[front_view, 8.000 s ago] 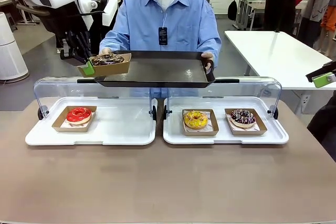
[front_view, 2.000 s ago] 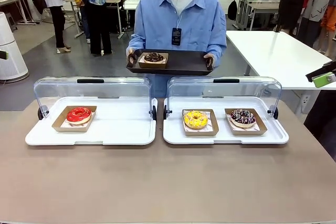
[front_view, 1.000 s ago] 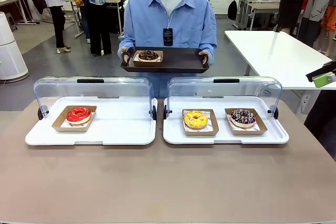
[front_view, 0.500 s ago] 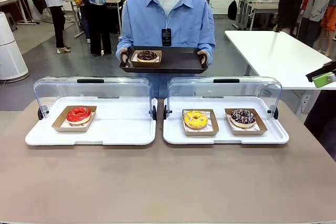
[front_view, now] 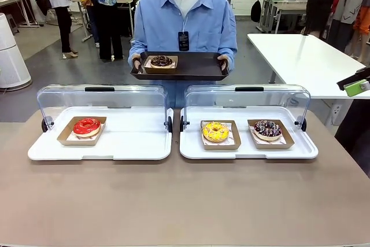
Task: Provide the desired donut to the person.
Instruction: Pick up and lift the Paper togo box containing the Donut pointed at by the person.
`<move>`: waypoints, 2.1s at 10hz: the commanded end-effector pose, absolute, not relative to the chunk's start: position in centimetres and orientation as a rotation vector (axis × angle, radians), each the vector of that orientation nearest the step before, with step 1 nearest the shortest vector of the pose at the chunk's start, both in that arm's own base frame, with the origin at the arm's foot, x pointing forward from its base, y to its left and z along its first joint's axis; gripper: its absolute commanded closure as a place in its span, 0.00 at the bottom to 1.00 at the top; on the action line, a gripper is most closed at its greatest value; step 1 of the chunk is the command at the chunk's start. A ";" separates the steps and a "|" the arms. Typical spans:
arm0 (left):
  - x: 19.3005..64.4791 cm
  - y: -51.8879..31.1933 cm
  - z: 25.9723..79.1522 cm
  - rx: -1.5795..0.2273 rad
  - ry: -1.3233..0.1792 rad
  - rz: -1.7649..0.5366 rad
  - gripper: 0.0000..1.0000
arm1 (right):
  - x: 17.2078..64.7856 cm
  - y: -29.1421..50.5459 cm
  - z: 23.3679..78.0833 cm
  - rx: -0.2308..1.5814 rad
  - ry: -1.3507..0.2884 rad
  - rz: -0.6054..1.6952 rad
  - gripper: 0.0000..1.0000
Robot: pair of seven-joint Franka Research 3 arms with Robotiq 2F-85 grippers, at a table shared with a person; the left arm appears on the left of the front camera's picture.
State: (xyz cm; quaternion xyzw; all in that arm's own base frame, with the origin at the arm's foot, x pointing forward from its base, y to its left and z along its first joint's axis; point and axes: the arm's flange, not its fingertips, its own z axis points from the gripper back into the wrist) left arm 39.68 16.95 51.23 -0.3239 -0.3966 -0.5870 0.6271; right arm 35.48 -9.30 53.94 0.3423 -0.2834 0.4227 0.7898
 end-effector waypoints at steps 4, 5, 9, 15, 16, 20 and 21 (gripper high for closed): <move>39.7 16.9 51.4 -0.749 -0.927 -1.349 0.00 | 35.5 -9.2 54.0 0.735 -0.602 0.902 0.00; 39.7 16.9 51.4 -0.749 -0.927 -1.349 0.00 | 35.5 -9.2 54.0 0.735 -0.602 0.902 0.00; 39.7 16.9 51.4 -0.749 -0.927 -1.349 0.00 | 35.5 -9.2 54.0 0.735 -0.602 0.902 0.00; 39.7 16.9 51.4 -0.749 -0.927 -1.349 0.00 | 35.5 -9.2 54.0 0.735 -0.602 0.902 0.00; 39.7 16.9 51.4 -0.749 -0.927 -1.349 0.00 | 35.5 -9.2 54.0 0.735 -0.602 0.902 0.00; 39.7 16.9 51.4 -0.749 -0.927 -1.349 0.00 | 35.5 -8.9 54.6 0.695 -0.595 0.932 0.00; 39.7 16.9 51.4 -0.749 -0.927 -1.349 0.00 | 35.6 -8.0 55.7 0.629 -0.552 0.960 0.00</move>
